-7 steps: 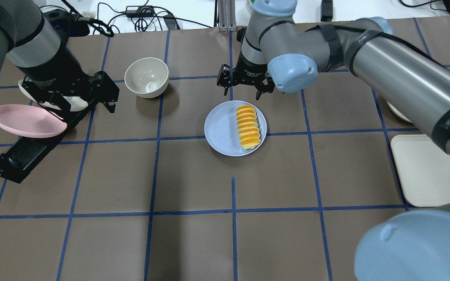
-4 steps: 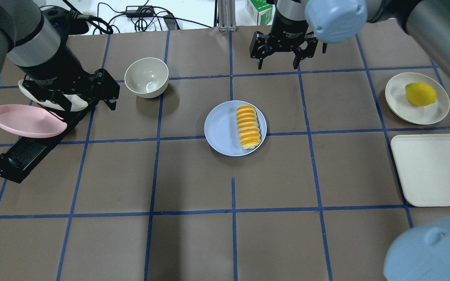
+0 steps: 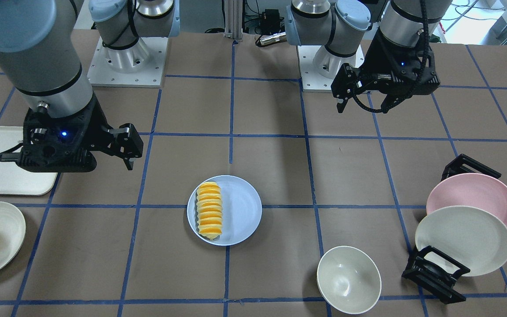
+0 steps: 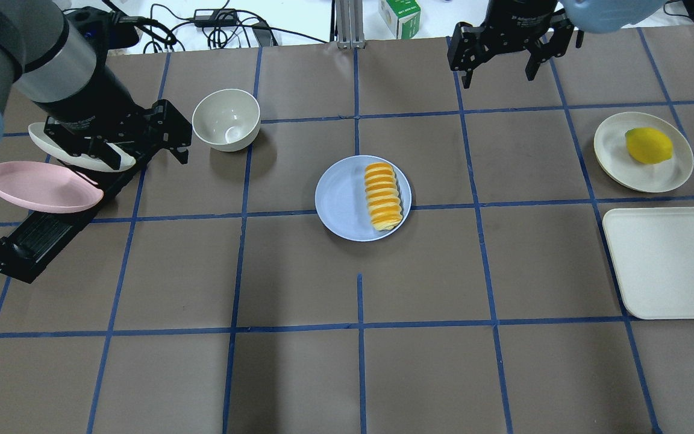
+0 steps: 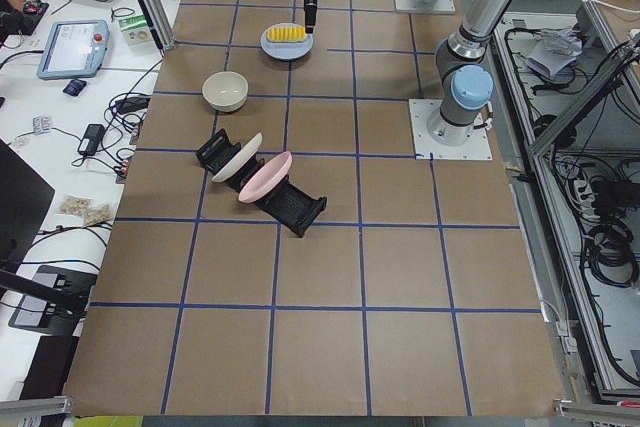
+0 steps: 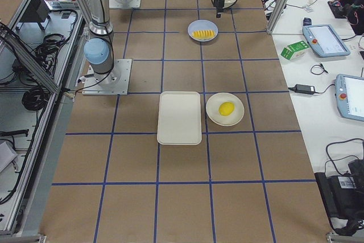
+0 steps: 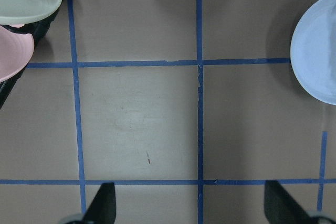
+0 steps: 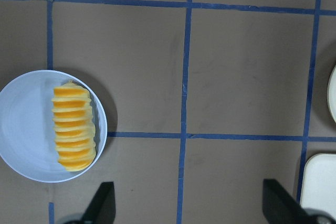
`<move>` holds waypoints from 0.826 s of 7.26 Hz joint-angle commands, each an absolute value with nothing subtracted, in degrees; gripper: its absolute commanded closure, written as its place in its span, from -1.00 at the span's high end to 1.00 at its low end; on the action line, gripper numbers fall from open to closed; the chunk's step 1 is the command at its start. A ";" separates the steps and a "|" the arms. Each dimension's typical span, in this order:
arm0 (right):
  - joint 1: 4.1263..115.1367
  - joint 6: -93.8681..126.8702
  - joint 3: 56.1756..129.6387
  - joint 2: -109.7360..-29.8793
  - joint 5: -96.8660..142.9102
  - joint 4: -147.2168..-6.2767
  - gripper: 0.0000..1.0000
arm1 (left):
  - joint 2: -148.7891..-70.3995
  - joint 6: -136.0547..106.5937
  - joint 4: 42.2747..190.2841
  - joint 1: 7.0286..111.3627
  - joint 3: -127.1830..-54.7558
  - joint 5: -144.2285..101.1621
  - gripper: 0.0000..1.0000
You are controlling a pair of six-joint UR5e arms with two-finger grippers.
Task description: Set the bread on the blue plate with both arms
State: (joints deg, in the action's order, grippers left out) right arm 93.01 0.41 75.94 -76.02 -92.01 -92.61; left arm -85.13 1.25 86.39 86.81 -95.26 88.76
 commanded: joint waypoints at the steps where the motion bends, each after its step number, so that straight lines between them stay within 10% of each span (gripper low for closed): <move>1: 92.11 -0.08 78.03 -76.99 -90.61 -91.67 1.00 | -85.08 1.32 86.40 86.84 -95.36 88.94 1.00; 6: 90.62 -0.17 86.82 -85.06 -91.49 -92.19 1.00 | -85.08 1.32 86.92 86.75 -95.45 89.03 1.00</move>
